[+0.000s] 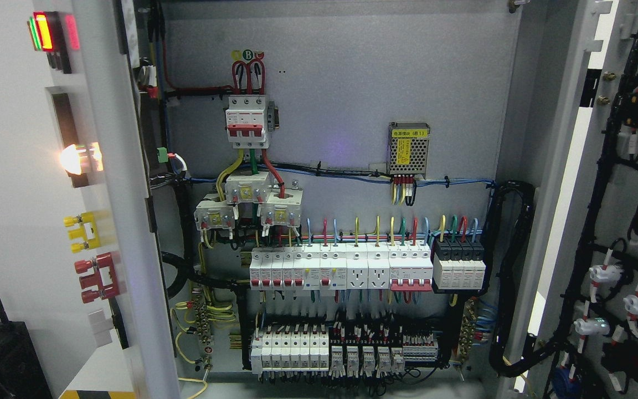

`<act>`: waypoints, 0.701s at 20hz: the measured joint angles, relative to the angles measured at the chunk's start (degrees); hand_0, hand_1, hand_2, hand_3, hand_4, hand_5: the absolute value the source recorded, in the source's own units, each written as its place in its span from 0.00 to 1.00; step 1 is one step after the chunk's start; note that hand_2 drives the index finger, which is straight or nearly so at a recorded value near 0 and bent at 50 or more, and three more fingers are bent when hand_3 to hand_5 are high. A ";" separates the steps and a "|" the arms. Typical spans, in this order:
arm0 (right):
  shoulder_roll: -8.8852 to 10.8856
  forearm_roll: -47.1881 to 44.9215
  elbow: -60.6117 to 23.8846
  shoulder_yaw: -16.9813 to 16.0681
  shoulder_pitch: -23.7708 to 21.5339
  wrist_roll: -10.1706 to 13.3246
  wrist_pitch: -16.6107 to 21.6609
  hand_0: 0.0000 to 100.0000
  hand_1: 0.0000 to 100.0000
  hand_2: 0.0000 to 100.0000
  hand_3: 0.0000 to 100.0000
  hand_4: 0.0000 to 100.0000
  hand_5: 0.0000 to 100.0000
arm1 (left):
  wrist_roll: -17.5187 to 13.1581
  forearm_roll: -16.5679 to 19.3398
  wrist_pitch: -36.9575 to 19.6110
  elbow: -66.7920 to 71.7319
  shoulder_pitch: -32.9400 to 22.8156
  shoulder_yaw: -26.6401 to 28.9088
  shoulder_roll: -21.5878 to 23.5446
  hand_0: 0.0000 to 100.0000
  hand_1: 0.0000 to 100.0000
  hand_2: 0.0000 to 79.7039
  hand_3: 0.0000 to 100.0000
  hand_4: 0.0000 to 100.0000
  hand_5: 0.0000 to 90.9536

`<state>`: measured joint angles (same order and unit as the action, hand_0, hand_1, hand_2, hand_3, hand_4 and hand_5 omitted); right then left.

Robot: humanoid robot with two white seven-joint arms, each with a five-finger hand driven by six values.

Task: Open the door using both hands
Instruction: 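Swing the panel door wide open with the right hand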

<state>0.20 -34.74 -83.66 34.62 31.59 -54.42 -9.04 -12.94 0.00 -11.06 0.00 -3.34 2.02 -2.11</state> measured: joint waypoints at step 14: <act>-0.62 0.07 -0.44 2.88 0.55 2.95 0.00 0.38 0.00 0.00 0.00 0.00 0.00 | 0.02 0.00 0.00 0.00 0.03 0.00 0.00 0.00 0.00 0.00 0.00 0.00 0.00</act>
<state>-0.42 -34.67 -84.10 37.50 32.14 -51.47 -9.04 -12.91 0.00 -11.06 0.00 -3.30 2.02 -2.11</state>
